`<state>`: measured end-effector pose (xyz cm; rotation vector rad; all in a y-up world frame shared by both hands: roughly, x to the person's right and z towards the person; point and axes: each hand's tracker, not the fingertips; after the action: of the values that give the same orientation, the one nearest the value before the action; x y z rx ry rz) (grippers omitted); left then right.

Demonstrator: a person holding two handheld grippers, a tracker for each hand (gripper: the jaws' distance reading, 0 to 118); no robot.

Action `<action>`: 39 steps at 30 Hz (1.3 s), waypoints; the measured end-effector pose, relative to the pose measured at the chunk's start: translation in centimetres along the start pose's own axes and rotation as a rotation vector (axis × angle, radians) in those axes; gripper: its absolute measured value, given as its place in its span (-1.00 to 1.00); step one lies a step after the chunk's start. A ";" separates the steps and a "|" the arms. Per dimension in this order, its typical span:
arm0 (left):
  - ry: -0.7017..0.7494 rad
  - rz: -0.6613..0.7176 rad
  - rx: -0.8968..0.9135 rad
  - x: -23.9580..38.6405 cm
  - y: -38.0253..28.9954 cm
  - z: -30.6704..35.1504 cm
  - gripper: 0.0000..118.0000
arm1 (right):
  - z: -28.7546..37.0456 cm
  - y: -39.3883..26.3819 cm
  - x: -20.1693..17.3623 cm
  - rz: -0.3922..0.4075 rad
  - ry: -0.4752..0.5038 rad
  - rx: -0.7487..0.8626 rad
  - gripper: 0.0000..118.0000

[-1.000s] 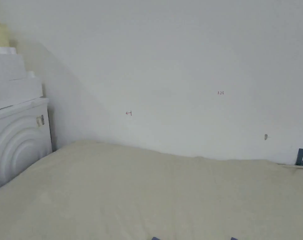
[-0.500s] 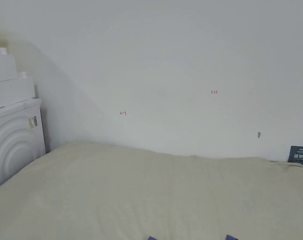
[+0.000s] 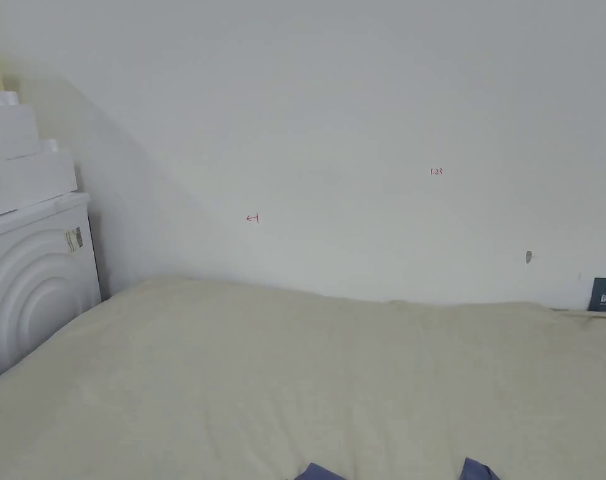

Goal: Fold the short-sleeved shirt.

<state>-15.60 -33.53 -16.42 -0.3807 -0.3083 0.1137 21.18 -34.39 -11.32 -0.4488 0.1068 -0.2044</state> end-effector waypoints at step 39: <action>0.063 -0.247 -0.519 -0.7 -4.2 -38.8 -0.83 | -6.2 -3.5 10.7 -0.147 -0.204 -0.222 -0.91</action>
<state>-3.74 -50.99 -49.21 -0.8542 -0.3188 -0.2256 30.07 -42.46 -15.93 -0.6968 -0.1049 -0.2916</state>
